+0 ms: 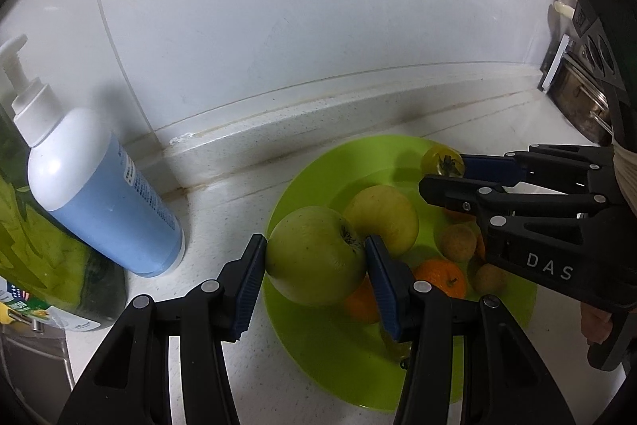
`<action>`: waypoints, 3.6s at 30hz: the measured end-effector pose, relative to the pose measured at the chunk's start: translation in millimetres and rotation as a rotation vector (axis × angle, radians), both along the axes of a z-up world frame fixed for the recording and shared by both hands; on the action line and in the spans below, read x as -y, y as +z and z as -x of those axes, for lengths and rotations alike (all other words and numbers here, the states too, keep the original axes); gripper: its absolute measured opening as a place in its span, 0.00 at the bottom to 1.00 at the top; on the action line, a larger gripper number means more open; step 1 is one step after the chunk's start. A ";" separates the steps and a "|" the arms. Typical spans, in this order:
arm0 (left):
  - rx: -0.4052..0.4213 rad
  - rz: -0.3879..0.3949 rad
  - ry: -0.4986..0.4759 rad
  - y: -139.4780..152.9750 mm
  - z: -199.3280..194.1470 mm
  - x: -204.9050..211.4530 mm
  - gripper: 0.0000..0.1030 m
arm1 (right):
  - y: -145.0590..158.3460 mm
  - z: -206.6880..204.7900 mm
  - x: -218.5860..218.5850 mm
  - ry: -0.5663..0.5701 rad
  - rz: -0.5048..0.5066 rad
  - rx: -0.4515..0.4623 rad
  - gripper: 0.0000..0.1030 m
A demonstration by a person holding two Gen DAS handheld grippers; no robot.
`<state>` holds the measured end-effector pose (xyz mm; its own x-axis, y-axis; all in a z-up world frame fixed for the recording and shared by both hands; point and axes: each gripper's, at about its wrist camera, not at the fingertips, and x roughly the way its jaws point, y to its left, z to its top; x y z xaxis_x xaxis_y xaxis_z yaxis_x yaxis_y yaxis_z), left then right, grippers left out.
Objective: Organize fruits
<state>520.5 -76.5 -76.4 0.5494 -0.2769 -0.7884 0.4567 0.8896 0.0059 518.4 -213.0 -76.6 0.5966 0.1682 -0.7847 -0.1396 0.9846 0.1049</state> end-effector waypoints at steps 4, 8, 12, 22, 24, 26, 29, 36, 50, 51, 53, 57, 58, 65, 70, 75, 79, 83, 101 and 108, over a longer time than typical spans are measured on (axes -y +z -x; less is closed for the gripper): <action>-0.016 0.000 -0.005 -3.4 -1.4 0.4 0.49 | -1.8 -0.9 -0.5 -0.004 0.001 -0.003 0.29; -0.015 -0.003 0.004 -4.6 -2.4 -1.1 0.49 | -3.7 -1.6 -3.2 -0.004 0.006 -0.005 0.30; 0.000 0.003 0.011 -1.3 -1.2 -3.4 0.49 | -3.6 -0.7 -3.6 -0.007 0.006 -0.001 0.34; 0.008 0.018 -0.010 6.3 11.5 -3.8 0.50 | 6.4 16.8 -5.8 -0.004 0.016 0.028 0.37; 0.011 0.021 -0.009 9.5 15.6 -5.7 0.50 | 8.9 21.4 -5.1 -0.007 0.019 0.036 0.38; 0.024 0.030 0.003 16.0 22.0 -8.8 0.50 | 12.0 27.6 -4.7 -0.010 0.019 0.044 0.38; 0.057 0.043 0.035 29.8 36.2 -15.0 0.51 | 16.4 36.4 -4.2 -0.019 0.015 0.054 0.39; 0.171 0.040 0.099 64.9 82.6 -29.0 0.59 | 42.2 78.0 -6.4 -0.047 -0.005 0.123 0.45; 0.278 0.069 0.133 94.9 187.3 -60.6 0.78 | 80.3 201.5 -17.6 -0.167 0.039 0.295 0.71; 0.292 0.065 0.132 95.3 195.9 -63.1 0.79 | 81.7 213.9 -19.9 -0.179 0.047 0.304 0.72; 0.303 0.066 0.119 96.0 211.7 -67.2 0.81 | 82.7 232.3 -23.8 -0.198 0.058 0.315 0.75; 0.324 0.061 0.112 96.5 239.8 -71.8 0.82 | 83.3 265.3 -28.0 -0.217 0.066 0.330 0.78; 0.331 0.063 0.114 97.9 247.0 -72.6 0.84 | 83.4 273.0 -28.9 -0.219 0.066 0.330 0.78; 0.394 0.079 0.150 111.1 303.3 -75.4 0.88 | 85.9 321.1 -26.7 -0.218 0.058 0.343 0.78; 0.407 0.094 0.166 117.7 340.3 -72.3 0.90 | 93.6 350.8 -22.5 -0.187 0.062 0.362 0.78; 0.421 0.108 0.196 124.1 374.0 -68.9 0.96 | 102.2 383.2 -18.2 -0.174 0.063 0.390 0.81; 0.427 0.112 0.212 126.6 398.5 -67.7 0.99 | 107.0 410.6 -16.3 -0.172 0.063 0.416 0.84; 0.435 0.107 0.221 127.4 423.2 -66.8 1.00 | 108.5 432.8 -15.3 -0.172 0.057 0.419 0.85; 0.458 0.078 0.233 128.0 486.5 -65.3 1.00 | 100.3 493.9 -8.3 -0.168 0.036 0.419 0.86; 0.471 0.063 0.233 128.9 492.9 -62.4 1.00 | 100.6 500.2 -5.3 -0.162 0.029 0.426 0.86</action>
<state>27.7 -14.2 52.5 0.8929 -0.1440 -0.4266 0.2075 0.9725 0.1059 18.2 -207.7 23.9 0.8839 0.0275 -0.4668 -0.0082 0.9990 0.0432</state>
